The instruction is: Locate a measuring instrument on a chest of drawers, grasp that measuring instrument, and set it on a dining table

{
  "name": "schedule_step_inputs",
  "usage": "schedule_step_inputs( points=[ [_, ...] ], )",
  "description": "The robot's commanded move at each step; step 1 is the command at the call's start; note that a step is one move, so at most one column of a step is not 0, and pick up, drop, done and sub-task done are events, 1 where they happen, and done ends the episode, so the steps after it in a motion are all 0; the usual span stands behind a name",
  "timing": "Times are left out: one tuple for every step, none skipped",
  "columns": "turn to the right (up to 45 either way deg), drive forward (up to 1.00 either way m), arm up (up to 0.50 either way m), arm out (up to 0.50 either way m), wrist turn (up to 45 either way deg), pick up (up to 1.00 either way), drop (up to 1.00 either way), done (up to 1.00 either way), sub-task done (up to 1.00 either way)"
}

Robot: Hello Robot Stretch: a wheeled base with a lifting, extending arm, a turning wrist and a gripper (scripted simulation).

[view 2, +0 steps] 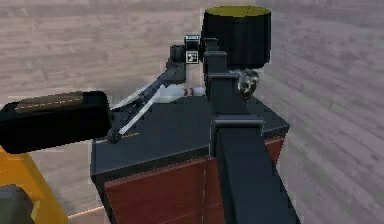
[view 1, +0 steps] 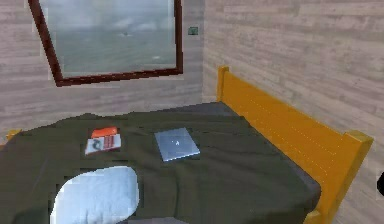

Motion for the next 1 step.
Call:
schedule_step_inputs(
  points=[
    [0.0,0.0,0.0,0.0,-9.0,0.0,0.0,0.0,0.0]
  ],
)
